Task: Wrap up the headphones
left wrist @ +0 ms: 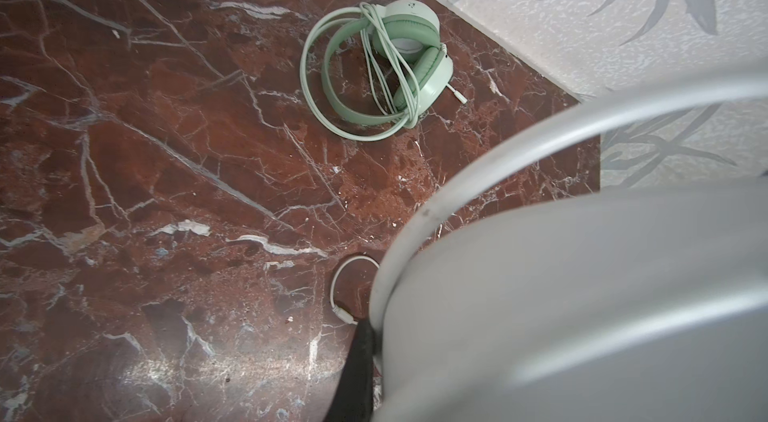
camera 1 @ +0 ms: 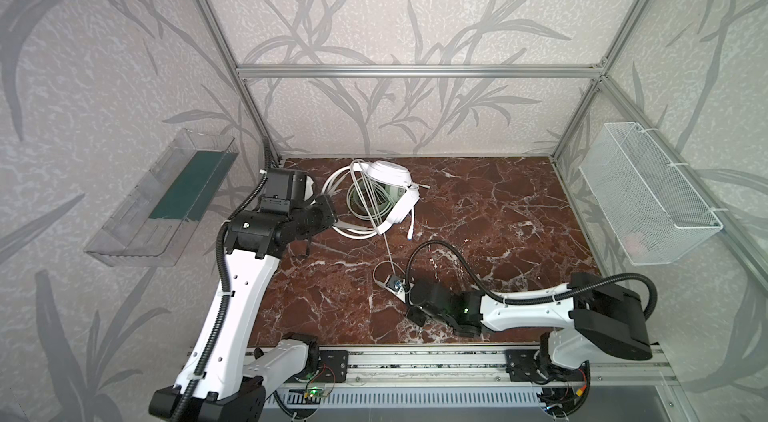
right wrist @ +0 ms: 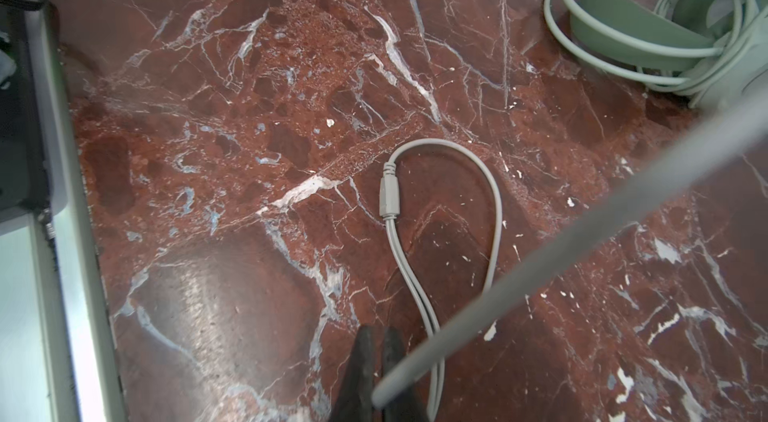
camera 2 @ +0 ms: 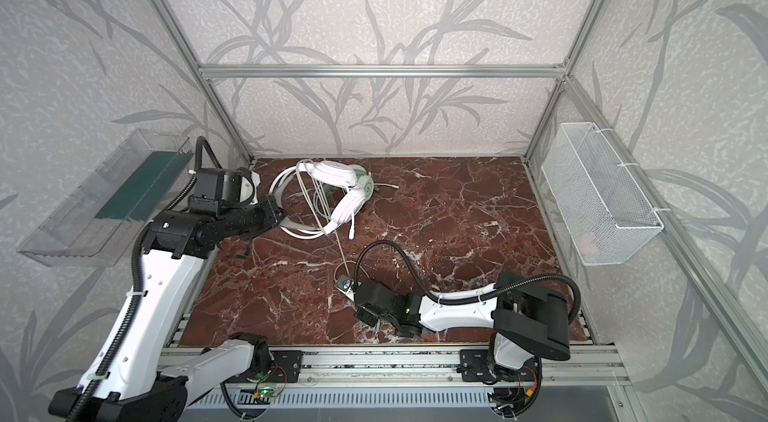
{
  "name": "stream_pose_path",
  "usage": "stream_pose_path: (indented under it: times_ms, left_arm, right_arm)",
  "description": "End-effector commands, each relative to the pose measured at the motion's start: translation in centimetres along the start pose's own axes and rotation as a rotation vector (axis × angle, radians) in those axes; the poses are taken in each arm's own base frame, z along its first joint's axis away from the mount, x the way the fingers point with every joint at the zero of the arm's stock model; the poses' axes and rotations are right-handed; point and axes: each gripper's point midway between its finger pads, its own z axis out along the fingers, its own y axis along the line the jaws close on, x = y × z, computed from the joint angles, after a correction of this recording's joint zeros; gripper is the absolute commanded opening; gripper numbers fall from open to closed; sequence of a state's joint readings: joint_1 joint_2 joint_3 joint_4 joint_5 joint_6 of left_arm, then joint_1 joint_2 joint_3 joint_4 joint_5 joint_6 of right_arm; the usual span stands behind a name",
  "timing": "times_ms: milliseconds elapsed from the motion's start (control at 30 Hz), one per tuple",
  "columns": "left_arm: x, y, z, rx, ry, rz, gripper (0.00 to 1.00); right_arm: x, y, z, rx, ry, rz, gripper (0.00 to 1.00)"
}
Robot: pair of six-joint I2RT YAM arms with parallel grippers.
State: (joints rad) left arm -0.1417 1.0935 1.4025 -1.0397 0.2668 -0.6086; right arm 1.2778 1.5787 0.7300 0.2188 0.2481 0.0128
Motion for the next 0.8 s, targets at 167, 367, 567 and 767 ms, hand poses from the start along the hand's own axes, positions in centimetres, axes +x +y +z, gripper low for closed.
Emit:
stream_pose_path:
  times_ms: [167, 367, 567, 767]
  left_arm:
    - [-2.6, -4.3, -1.7, 0.230, -0.090, -0.081, 0.00]
    - [-2.2, -4.8, -1.9, 0.265, -0.068, -0.084, 0.00]
    - [-2.3, -4.6, -2.5, 0.254, -0.082, -0.072, 0.00]
    - [-3.0, -2.4, -2.8, 0.139, -0.141, -0.070, 0.00]
  right_arm:
    - [-0.6, -1.1, 2.1, 0.022, 0.041, -0.027, 0.00]
    - [-0.4, -4.3, 4.5, 0.046, 0.079, 0.026, 0.00]
    - [-0.1, -6.5, 4.8, 0.060, 0.105, 0.043, 0.00]
    - [2.6, -4.4, 3.3, -0.009, 0.145, 0.092, 0.00]
